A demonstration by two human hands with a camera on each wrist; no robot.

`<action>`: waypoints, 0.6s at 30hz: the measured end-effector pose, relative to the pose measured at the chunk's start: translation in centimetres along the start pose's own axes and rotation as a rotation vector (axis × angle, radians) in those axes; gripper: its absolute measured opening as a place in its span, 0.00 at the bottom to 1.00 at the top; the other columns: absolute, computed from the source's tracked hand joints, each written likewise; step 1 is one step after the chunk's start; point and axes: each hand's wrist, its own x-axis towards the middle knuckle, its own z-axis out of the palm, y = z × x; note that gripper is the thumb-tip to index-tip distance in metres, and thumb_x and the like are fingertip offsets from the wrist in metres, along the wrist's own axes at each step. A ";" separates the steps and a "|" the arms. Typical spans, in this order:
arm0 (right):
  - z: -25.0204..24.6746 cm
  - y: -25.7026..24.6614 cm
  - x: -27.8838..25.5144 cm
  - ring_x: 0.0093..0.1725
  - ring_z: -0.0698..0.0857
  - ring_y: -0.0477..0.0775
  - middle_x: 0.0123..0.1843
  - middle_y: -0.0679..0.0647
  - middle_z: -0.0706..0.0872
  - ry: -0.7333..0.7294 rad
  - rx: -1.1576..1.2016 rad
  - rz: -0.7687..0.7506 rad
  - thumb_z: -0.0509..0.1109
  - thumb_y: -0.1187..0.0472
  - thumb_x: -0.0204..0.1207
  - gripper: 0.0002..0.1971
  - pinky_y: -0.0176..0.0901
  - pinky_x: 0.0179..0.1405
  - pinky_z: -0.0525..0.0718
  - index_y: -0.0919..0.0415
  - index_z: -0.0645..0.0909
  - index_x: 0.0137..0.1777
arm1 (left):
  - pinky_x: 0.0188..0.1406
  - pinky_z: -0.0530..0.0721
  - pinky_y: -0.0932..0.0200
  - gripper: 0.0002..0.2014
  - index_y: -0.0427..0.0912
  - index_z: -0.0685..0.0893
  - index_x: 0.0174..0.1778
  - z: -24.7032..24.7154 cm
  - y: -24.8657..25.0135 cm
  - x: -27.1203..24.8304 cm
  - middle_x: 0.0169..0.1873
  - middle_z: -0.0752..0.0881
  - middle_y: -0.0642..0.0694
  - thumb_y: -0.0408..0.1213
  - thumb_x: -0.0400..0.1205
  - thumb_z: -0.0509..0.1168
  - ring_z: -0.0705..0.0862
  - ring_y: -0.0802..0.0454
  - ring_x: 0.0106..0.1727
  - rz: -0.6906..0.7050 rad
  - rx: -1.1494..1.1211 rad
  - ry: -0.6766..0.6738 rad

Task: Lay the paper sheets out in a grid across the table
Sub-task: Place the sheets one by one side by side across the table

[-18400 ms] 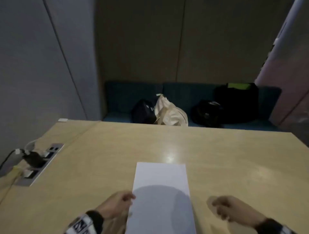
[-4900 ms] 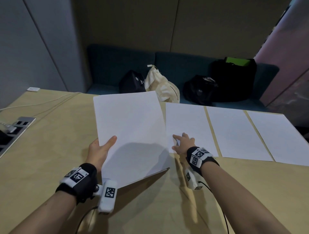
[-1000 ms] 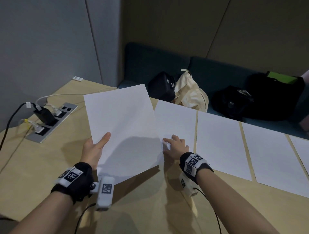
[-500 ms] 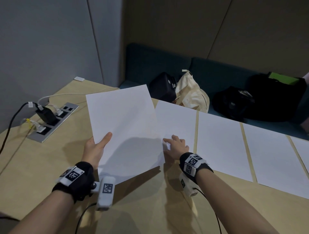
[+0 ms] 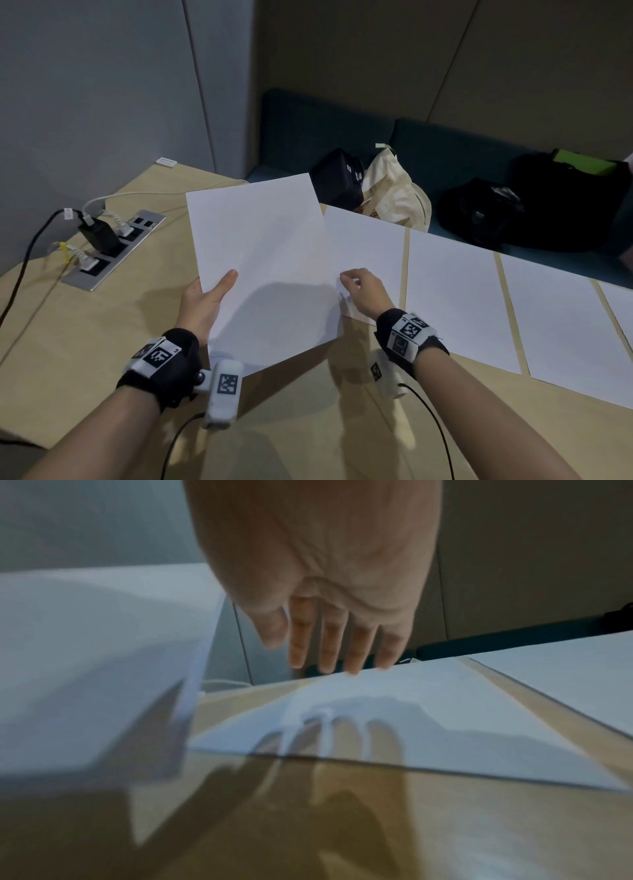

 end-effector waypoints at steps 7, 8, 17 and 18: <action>-1.0 -3.0 -1.9 0.25 0.78 0.39 0.24 0.41 0.79 -0.016 0.479 -0.027 0.76 0.63 0.71 0.15 0.28 0.28 0.72 0.58 0.74 0.27 | 0.65 0.78 0.48 0.17 0.36 0.81 0.63 0.5 0.2 0.2 0.55 0.86 0.43 0.34 0.79 0.68 0.84 0.45 0.57 0.022 -0.020 -0.011; -0.9 -3.1 -1.8 0.28 0.79 0.43 0.29 0.45 0.81 0.060 0.491 -0.012 0.78 0.63 0.68 0.10 0.31 0.29 0.74 0.59 0.79 0.31 | 0.64 0.79 0.49 0.16 0.37 0.81 0.62 0.5 0.2 0.3 0.54 0.87 0.44 0.34 0.79 0.68 0.84 0.46 0.56 0.027 -0.021 -0.011; -0.2 -3.2 -0.6 0.31 0.78 0.46 0.30 0.49 0.81 0.315 0.584 0.062 0.78 0.64 0.68 0.06 0.31 0.33 0.76 0.60 0.83 0.35 | 0.54 0.81 0.53 0.14 0.37 0.82 0.60 0.6 0.2 0.5 0.47 0.87 0.48 0.34 0.79 0.68 0.86 0.47 0.49 0.048 -0.021 0.009; -0.2 -3.2 -0.5 0.31 0.78 0.46 0.30 0.48 0.80 0.317 0.573 0.051 0.77 0.63 0.69 0.08 0.31 0.32 0.75 0.57 0.81 0.32 | 0.56 0.81 0.51 0.14 0.37 0.81 0.60 0.5 0.2 0.5 0.49 0.87 0.45 0.34 0.79 0.68 0.86 0.45 0.51 0.048 -0.016 0.009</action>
